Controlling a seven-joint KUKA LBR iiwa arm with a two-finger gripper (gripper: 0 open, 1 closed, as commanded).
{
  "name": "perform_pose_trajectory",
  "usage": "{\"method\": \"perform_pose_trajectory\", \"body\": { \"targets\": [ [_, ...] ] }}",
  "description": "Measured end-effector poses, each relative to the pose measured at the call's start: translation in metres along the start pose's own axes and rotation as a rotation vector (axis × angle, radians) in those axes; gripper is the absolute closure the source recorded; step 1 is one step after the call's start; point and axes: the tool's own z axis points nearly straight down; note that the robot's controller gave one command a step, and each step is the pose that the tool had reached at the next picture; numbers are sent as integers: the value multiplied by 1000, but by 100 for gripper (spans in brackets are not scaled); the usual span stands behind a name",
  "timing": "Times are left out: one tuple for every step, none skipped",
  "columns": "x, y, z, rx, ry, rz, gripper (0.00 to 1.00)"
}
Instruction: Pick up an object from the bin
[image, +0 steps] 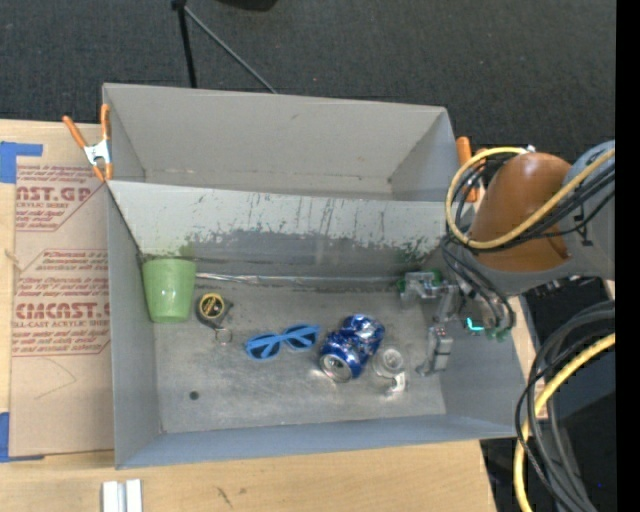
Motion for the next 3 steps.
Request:
{"method": "perform_pose_trajectory", "body": {
  "targets": [
    [-22,73,59,0,-3,-332,0],
    [-21,98,28,2,-10,-623,0],
    [-29,104,23,3,-9,-870,0]
  ]
}}
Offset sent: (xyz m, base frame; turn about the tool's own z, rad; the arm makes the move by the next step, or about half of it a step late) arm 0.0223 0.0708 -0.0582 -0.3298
